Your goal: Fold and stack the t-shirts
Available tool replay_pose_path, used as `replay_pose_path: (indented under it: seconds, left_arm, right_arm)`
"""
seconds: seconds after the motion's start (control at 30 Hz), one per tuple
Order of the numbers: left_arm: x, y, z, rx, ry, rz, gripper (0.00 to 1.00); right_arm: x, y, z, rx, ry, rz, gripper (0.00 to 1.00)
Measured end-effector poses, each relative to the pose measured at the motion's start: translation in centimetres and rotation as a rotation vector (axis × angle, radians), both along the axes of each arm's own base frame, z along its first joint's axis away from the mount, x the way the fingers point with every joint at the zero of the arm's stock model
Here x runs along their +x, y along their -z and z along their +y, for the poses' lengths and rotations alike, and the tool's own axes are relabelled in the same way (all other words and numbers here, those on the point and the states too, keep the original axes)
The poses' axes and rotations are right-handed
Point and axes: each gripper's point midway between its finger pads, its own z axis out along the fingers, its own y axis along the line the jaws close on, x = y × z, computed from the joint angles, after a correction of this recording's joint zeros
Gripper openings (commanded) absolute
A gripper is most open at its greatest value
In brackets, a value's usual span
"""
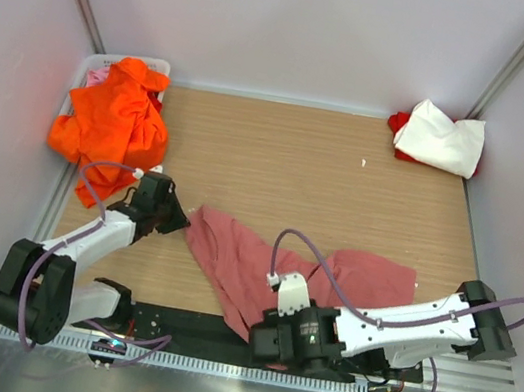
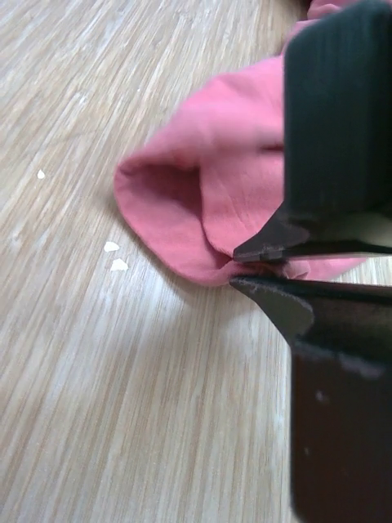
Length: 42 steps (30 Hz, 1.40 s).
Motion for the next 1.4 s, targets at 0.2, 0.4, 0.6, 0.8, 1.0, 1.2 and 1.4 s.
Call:
replay_pose_path:
  seconds: [0.2,0.4,0.6,0.8,1.0,1.2,1.4]
  left_arm:
    - [0.2,-1.4,-0.3,-0.014,-0.003,-0.049,0.55]
    - [-2.4,-5.8,-2.7,0.024,0.100,-0.177,0.58]
    - [-5.5,-10.6,-6.4,-0.079,0.218,-0.306,0.55]
    - [-9.8,-8.0,-11.6,-0.040,0.406,-0.195,0.63]
    - [-11.6,-5.7,-15.0,0.032,0.485,-0.112,0.62]
    - [-11.0,-5.3,-16.3,0.034,0.482,-0.100,0.76]
    - [-10.4,-3.8,-17.2,0.088,0.483,-0.063,0.86]
  right_arm:
    - [-4.4,2.9,-2.5,-0.083,0.090,0.009,1.00]
    - [-2.5,0.9,0.3,0.100,0.236,-0.083,1.00]
    - [4.0,-5.5,-1.2,0.432,0.413,-0.164,1.00]
    - [14.3,-9.0,-8.0,0.413,0.592,-0.358,0.98]
    - [17.3,-1.6,-7.6,0.119,0.502,-0.204,0.77]
    - [14.4,2.9,-6.5,0.130,0.389,-0.023,0.58]
    - [11.5,4.4,-4.4,0.246,0.314,0.095,0.59]
